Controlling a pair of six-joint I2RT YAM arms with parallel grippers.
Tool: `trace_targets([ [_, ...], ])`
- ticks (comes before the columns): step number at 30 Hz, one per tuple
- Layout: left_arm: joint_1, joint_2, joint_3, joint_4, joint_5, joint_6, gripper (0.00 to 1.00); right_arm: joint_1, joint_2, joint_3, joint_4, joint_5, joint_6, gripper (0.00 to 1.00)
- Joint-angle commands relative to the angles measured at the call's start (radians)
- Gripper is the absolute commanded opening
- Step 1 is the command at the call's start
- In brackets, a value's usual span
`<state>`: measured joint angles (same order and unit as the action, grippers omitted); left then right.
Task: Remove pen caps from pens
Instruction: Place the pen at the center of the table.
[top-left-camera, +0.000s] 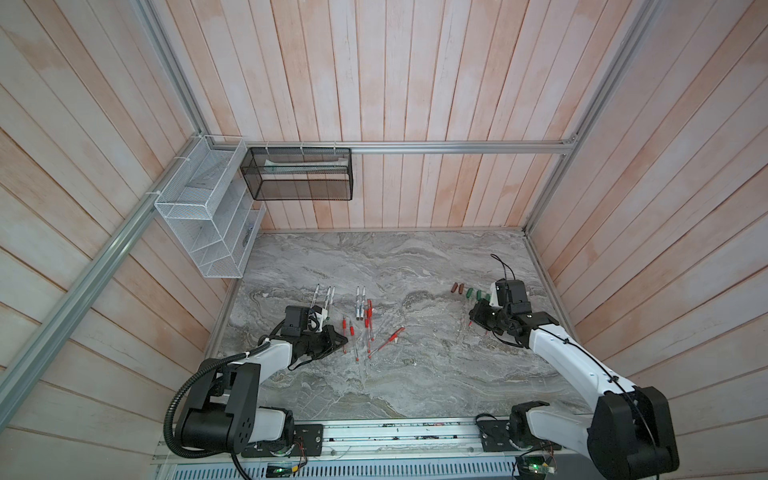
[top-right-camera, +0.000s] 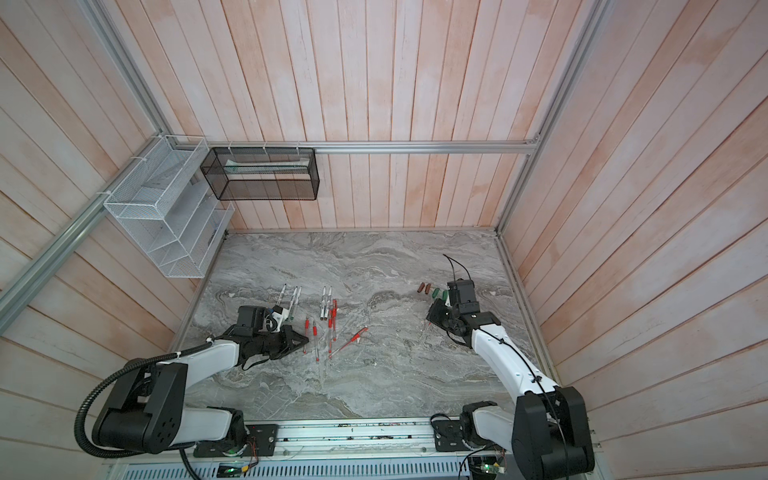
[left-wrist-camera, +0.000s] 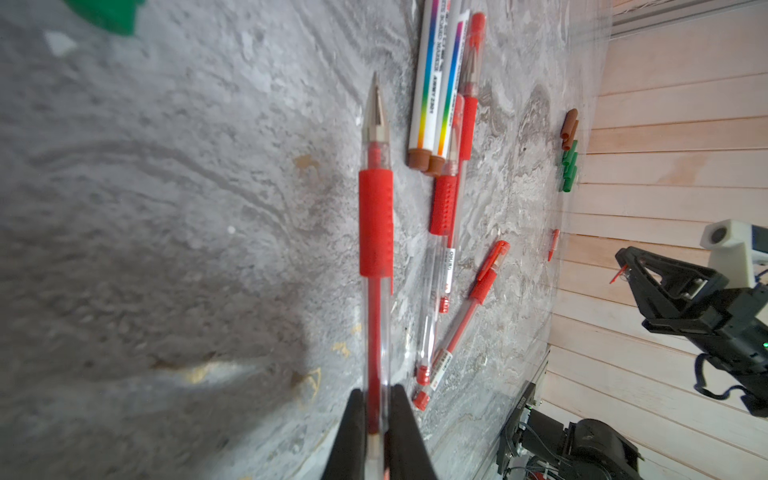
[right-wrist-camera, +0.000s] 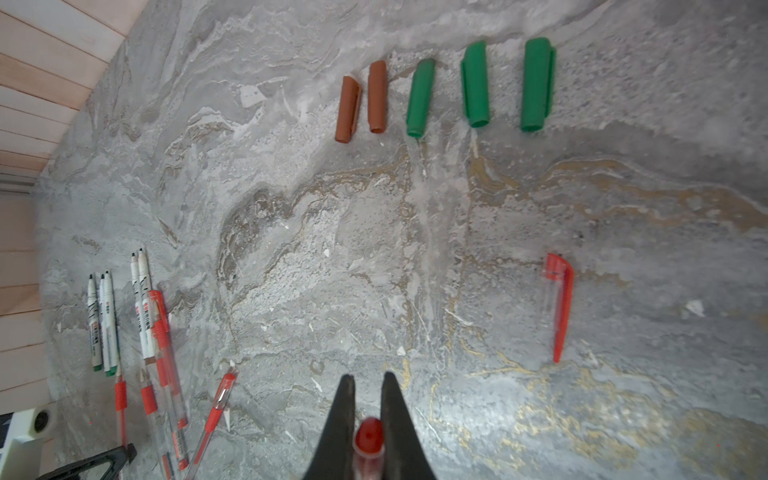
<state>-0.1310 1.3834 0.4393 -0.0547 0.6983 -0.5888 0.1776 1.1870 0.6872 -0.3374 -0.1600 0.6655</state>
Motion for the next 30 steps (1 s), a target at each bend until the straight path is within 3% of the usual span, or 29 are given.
trace_targets([
  [1,-0.004,0.021,-0.010,0.008,-0.023,-0.010,0.04,-0.040,-0.007,-0.029,-0.051,-0.001,-0.035,0.00],
  [16,-0.009,0.037,-0.005,0.001,-0.027,-0.011,0.24,-0.138,0.062,-0.066,-0.058,-0.038,-0.106,0.00],
  [30,-0.004,-0.133,0.008,0.011,-0.046,0.019,0.45,-0.150,0.178,0.007,-0.045,-0.021,-0.142,0.00],
])
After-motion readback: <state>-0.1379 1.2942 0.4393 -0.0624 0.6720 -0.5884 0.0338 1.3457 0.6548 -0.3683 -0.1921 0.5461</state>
